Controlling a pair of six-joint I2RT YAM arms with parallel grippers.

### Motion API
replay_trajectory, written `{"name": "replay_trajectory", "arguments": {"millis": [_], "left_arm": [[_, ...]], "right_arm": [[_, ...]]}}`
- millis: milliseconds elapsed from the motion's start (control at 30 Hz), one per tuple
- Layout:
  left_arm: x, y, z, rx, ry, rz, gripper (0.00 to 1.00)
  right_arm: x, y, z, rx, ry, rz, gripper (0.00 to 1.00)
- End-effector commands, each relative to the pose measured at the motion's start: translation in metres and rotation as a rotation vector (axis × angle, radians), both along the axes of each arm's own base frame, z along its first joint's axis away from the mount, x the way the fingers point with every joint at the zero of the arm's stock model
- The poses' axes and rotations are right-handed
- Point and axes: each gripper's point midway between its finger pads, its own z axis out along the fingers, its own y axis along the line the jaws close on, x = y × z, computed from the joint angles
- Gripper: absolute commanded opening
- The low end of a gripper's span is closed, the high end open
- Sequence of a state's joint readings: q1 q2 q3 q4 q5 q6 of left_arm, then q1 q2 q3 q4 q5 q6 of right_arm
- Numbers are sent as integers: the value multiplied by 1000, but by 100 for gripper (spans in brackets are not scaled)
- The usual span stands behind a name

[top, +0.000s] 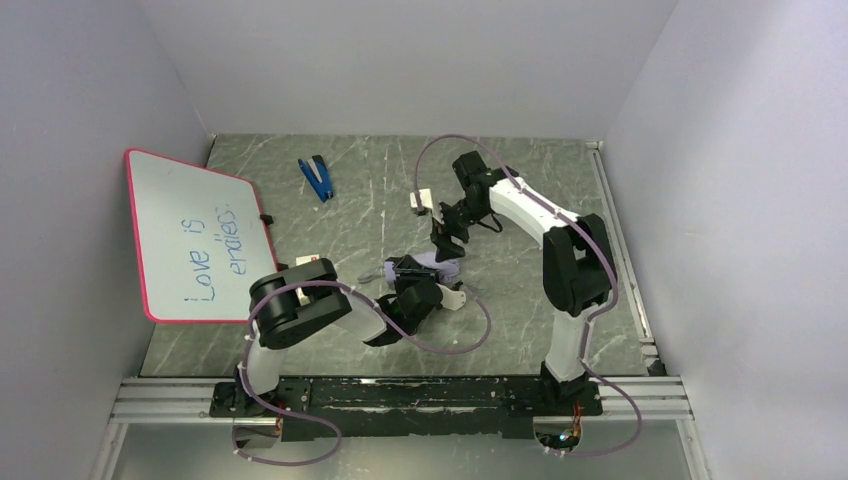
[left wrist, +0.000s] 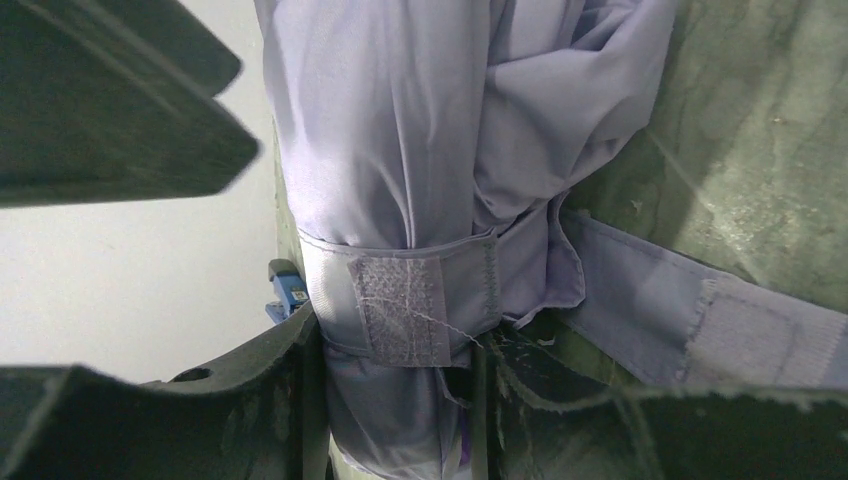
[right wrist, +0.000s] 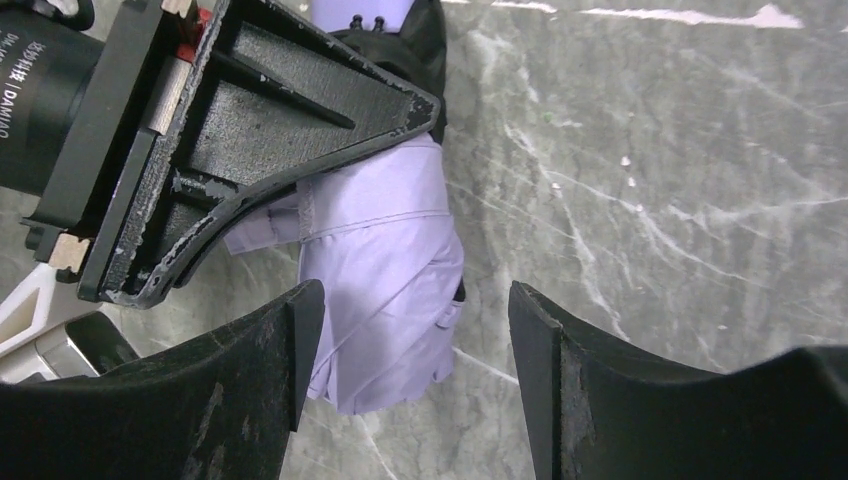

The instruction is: Put away the umbrella

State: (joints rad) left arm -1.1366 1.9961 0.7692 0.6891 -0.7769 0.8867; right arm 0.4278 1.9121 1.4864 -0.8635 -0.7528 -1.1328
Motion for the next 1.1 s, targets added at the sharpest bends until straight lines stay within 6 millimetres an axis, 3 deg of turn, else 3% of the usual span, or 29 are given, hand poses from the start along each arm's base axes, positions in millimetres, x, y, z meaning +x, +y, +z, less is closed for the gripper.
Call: {"name": "replay_trajectory", "arguments": {"millis": [0, 167, 333, 467, 633, 733, 867, 1067], "left_arm": [[-24, 27, -71, 248, 177, -84, 5], [-25, 27, -71, 248, 179, -87, 5], [-24, 26, -67, 229, 162, -82, 5], [-20, 23, -60, 197, 131, -72, 5], [-17, 16, -46, 144, 91, -68, 5], [-13, 12, -35, 107, 63, -58, 6], [-12, 6, -15, 52, 39, -54, 26], [-26, -1, 18, -59, 64, -79, 65]], "right_arm": [[-9, 1, -14, -50, 26, 46, 72], [-14, 0, -29, -91, 48, 37, 71], [-15, -14, -58, -218, 98, 8, 68], [-14, -21, -69, -266, 124, -12, 64], [-13, -21, -74, -277, 132, -34, 46], [-14, -22, -77, -285, 145, -41, 41], [-15, -25, -81, -296, 146, -45, 40], [-16, -28, -83, -307, 132, -44, 39]]}}
